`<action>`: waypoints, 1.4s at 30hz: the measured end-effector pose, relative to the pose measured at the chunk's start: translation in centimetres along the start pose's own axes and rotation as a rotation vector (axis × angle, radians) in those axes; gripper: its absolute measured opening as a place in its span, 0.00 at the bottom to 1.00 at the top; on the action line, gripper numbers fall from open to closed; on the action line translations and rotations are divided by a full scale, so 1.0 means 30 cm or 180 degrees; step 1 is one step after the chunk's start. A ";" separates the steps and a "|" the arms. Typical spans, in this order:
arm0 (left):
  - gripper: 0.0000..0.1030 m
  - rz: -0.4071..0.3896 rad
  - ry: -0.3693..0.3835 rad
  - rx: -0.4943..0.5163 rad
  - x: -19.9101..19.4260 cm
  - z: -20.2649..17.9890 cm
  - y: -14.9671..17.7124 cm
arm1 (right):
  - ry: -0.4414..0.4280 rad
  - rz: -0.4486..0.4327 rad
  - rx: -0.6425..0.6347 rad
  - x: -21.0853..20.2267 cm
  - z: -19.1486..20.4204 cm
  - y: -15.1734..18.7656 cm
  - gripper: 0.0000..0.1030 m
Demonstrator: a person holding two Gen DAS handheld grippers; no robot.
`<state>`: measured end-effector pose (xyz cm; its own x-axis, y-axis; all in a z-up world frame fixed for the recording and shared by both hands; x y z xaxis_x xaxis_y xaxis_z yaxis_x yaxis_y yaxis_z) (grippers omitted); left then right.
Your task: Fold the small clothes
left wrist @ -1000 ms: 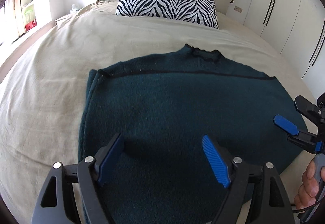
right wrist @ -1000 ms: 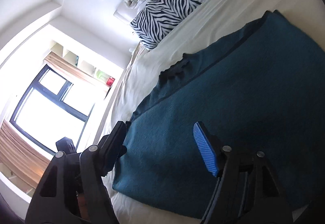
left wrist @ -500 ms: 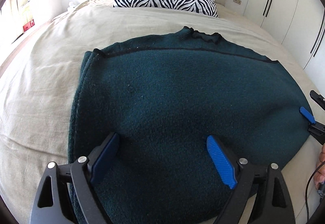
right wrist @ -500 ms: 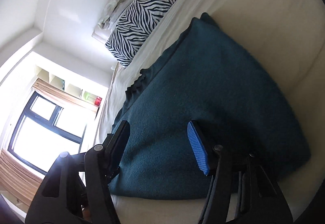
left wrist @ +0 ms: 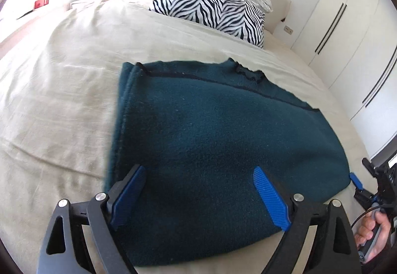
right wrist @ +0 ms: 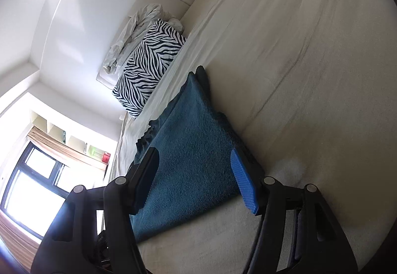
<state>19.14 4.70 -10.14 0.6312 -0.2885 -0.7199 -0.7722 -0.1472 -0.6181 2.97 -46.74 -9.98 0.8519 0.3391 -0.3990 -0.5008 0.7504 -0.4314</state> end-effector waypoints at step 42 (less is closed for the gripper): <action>0.11 0.0801 0.1548 -0.1441 0.075 0.126 -0.137 | -0.0909 0.2229 -0.0129 0.923 0.569 0.275 0.58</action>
<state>24.01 8.24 -10.39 0.4074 -0.7395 -0.5359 -0.9112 -0.3689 -0.1836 25.03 -21.46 -10.77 0.3363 0.8668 -0.3681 -0.9401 0.2859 -0.1857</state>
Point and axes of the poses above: each gripper's, at about its wrist camera, not at the fingertips, and x roughly the way its jaws point, z to its left, y to its underside, the point moved 1 cm from there along x, roughly the way its jaws point, and after that the axes turned 3 degrees about -y, right-handed, at the moved point
